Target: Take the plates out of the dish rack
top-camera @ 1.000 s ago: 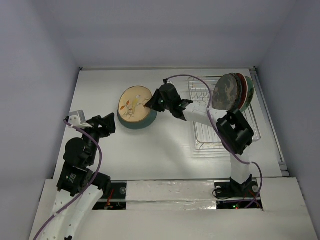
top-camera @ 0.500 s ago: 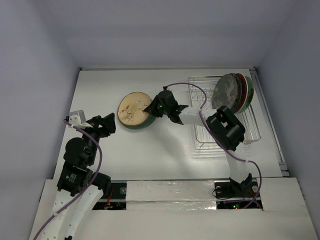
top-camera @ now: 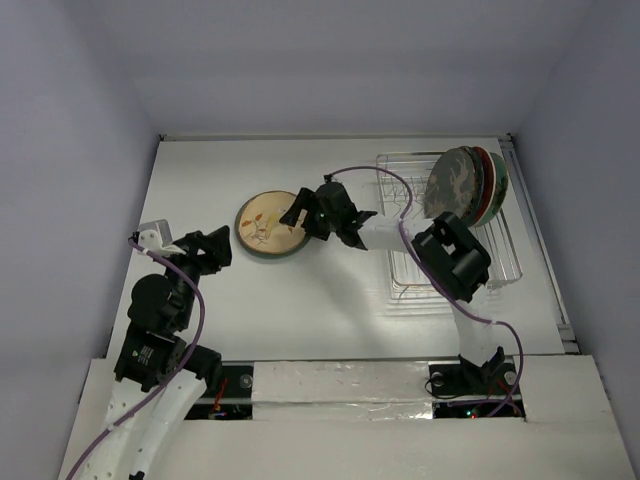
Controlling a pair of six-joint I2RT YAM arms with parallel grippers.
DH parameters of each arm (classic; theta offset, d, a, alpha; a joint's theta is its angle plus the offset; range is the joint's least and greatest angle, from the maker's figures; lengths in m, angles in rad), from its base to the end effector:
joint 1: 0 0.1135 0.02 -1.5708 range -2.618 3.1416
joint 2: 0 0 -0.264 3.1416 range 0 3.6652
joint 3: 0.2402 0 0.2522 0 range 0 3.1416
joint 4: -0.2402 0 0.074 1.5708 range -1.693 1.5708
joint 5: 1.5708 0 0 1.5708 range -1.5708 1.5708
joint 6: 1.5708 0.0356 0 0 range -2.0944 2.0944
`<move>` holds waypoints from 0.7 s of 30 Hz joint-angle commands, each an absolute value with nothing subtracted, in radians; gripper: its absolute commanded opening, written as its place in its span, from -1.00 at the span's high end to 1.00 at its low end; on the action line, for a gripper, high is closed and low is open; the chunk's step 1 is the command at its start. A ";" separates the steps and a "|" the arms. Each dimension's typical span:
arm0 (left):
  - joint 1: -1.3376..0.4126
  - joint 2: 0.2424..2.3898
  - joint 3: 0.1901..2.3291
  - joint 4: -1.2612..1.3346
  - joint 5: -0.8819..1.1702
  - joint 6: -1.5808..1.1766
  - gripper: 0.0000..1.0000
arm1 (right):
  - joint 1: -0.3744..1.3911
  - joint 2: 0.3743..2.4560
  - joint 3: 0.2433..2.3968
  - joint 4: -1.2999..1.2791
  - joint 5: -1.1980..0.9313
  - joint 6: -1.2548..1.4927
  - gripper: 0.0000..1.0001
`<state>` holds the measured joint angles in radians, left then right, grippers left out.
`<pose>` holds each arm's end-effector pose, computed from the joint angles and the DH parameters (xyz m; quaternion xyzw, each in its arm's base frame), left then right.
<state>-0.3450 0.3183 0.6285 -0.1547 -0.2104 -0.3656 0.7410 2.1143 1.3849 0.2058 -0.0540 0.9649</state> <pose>0.0888 -0.0240 0.3449 -0.0864 0.6456 -0.1989 0.7322 0.3484 0.3214 0.1662 0.0833 0.8618 0.3919 0.3112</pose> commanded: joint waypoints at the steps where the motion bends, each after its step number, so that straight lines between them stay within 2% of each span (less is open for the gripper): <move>1: -0.341 0.311 0.618 -0.112 -0.207 -0.368 -0.24 | 0.747 2.077 1.471 0.083 -0.003 0.824 -0.80; 7: -0.341 0.302 0.620 -0.110 -0.207 -0.368 -0.24 | 0.747 2.056 1.546 -0.197 0.155 0.680 -0.89; 10: -0.341 0.299 0.620 -0.112 -0.207 -0.368 -0.24 | 0.747 2.031 1.542 -0.245 0.208 0.640 -0.90; 12: -0.341 0.296 0.620 -0.112 -0.207 -0.368 -0.24 | 0.747 1.955 1.488 -0.250 0.247 0.621 -0.83; 15: -0.341 0.291 0.618 -0.110 -0.207 -0.368 -0.24 | 0.747 1.794 1.390 -0.229 0.297 0.537 -0.58; 18: -0.341 0.284 0.618 -0.110 -0.207 -0.368 -0.23 | 0.747 1.622 1.335 -0.320 0.493 0.488 0.24; 19: -0.341 0.281 0.618 -0.110 -0.207 -0.368 -0.13 | 0.709 1.580 1.319 -0.357 0.532 0.477 0.79; 20: -0.341 0.278 0.618 -0.110 -0.207 -0.368 -0.07 | 0.680 1.537 1.304 -0.374 0.564 0.474 0.95; 21: -0.350 0.275 0.618 -0.110 -0.207 -0.367 0.03 | 0.646 1.498 1.286 -0.389 0.569 0.469 1.00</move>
